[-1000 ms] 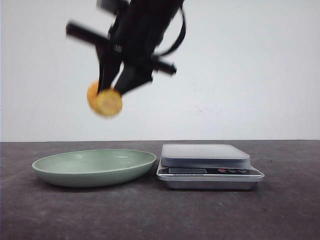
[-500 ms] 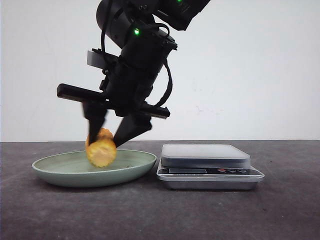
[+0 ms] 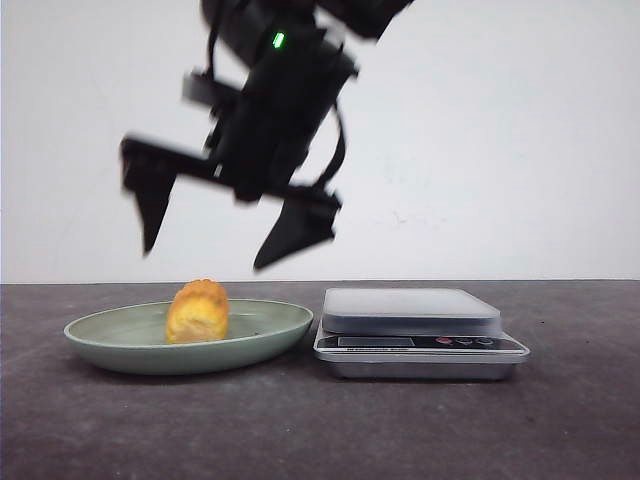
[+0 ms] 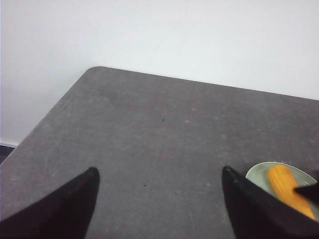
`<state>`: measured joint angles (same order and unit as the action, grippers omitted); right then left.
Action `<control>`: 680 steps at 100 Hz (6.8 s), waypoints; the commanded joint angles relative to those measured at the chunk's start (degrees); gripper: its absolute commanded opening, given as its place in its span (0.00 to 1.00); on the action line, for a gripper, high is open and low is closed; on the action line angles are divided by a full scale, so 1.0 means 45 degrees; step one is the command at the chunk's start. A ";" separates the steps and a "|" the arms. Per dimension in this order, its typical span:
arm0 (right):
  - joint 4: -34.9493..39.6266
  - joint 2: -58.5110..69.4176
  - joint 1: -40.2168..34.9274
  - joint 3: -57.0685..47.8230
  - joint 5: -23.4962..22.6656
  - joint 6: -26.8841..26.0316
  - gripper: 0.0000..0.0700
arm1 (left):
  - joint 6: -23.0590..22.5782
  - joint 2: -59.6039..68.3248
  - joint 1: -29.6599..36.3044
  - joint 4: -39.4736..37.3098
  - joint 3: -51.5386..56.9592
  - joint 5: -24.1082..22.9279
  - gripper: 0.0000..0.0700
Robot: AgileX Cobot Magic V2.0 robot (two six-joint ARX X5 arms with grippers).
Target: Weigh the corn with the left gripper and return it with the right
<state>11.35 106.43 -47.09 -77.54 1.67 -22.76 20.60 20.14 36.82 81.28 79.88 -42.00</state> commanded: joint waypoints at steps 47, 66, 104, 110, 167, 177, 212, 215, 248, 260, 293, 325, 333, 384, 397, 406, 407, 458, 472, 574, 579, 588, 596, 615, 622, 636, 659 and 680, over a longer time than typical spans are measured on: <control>0.4138 -0.5887 0.5576 -0.0287 -0.0563 0.2254 0.87 | -0.0063 0.0039 0.0063 0.0321 0.0151 0.0024 0.68; 0.6076 -0.8641 0.6756 -0.0277 -0.0549 0.2905 0.87 | -0.0083 0.0039 0.0063 0.0321 0.0151 0.0112 0.68; 0.9058 -1.4426 0.6659 0.0301 0.0272 0.2555 0.87 | -0.0146 0.0039 0.0078 0.0321 0.0126 0.0301 0.68; 0.9316 -1.5348 0.6659 0.0573 0.0398 0.2550 0.87 | -0.0194 0.0039 0.0097 0.0316 0.0078 0.0296 0.68; 1.0122 -1.9968 0.6688 0.3419 0.0743 0.2385 0.01 | -0.0714 -0.1768 0.0884 -0.2166 -0.3007 0.0583 0.00; 0.9976 -1.9968 0.6688 0.3623 0.0670 0.2137 0.01 | -0.0355 -0.1977 0.0923 -0.2161 -0.3269 0.0583 0.00; 0.9870 -1.9953 0.6683 0.3653 0.0646 0.2157 0.01 | -0.0330 -0.1996 0.0918 -0.2302 -0.3264 0.0578 0.00; 0.9850 -1.9953 0.6683 0.3653 0.0646 0.2157 0.01 | -0.0330 -0.1996 0.0918 -0.2302 -0.3264 0.0578 0.00; 0.9855 -1.9953 0.6683 0.3653 0.0646 0.2157 0.01 | -0.0330 -0.1996 0.0918 -0.2302 -0.3264 0.0573 0.00; 0.9855 -1.9953 0.6683 0.3653 0.0646 0.2157 0.01 | -0.0330 -0.1996 0.0918 -0.2302 -0.3264 0.0573 0.00; 0.9855 -1.9953 0.6683 0.3653 0.0646 0.2157 0.01 | -0.0330 -0.2035 -0.2453 -0.2939 -0.4250 0.0554 0.00; 0.9855 -1.9953 0.6683 0.3648 0.0641 0.2161 0.01 | -0.1953 -0.2613 -0.6693 -1.0355 -0.9015 0.5756 0.00; 0.9855 -1.9953 0.6683 0.3648 0.0646 0.2157 0.01 | -0.2249 -0.2773 -0.7072 -1.2157 -1.0666 0.7315 0.00; 0.9855 -1.9953 0.6683 0.3648 0.0646 0.2161 0.01 | -0.2040 -0.4435 -0.8038 -1.6558 -1.6844 0.9355 0.00; 0.9855 -1.9953 0.6683 0.3638 0.0646 0.2157 0.01 | -0.2137 -0.4435 -0.8038 -1.6636 -1.7277 0.9355 0.00; 0.9860 -1.9953 0.6683 0.3638 0.0641 0.2157 0.01 | -0.2346 -0.4435 -0.8038 -1.6534 -1.7588 0.9355 0.00; 0.9860 -1.9953 0.6683 0.3638 0.0641 0.2161 0.01 | -0.2395 -0.4435 -0.8038 -1.6432 -1.7583 0.9355 0.00; 0.9860 -1.9953 0.6683 0.3633 0.0641 0.2157 0.01 | -0.3230 -0.4435 -0.8038 -1.5674 -1.7578 0.9345 0.00; 0.9860 -1.9953 0.6683 0.3633 0.0641 0.2157 0.01 | -0.3230 -0.4435 -0.8038 -1.5674 -1.7578 0.9345 0.00; 0.3623 -2.2275 1.0316 0.9282 0.0486 0.3920 0.01 | -0.3230 -0.4435 -0.8038 -1.5674 -1.7573 0.9345 0.00; 0.3007 -2.2610 1.0467 1.0360 0.0491 0.3920 0.01 | -0.3230 -0.4435 -0.8038 -1.5674 -1.7573 0.9345 0.00; 0.2312 -2.2921 1.0593 1.2060 0.0491 0.3910 0.01 | -0.3230 -0.4435 -0.8038 -1.5674 -1.7573 0.9345 0.00; 0.1651 -2.2960 1.0598 1.3396 0.0495 0.3920 0.01 | -0.3230 -0.4435 -0.8038 -1.5674 -1.7573 0.9345 0.00; 0.0228 -2.2998 1.0613 1.5722 0.0529 0.3915 0.01 | -0.3225 -0.4435 -0.8038 -1.5674 -1.7573 0.9345 0.00; -0.0219 -2.3202 1.0613 1.6291 0.0529 0.3891 0.01 | -0.3230 -0.4435 -0.8038 -1.5674 -1.7573 0.9345 0.00; -0.0578 -2.3601 1.0618 1.6835 0.0534 0.3881 0.01 | -0.3230 -0.4435 -0.8038 -1.5674 -1.7573 0.9345 0.00; -0.0277 -2.3601 1.0618 1.7063 0.0554 0.4119 0.01 | -0.3230 -0.4435 -0.8038 -1.5674 -1.7573 0.9345 0.00; -0.0427 -2.3601 1.0613 1.7063 0.0495 0.4158 0.01 | -0.3230 -0.4435 -0.8038 -1.5674 -1.7573 0.9345 0.00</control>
<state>10.00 0.30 0.56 -1.08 4.05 -4.64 6.76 0.25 0.75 10.50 1.80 -0.01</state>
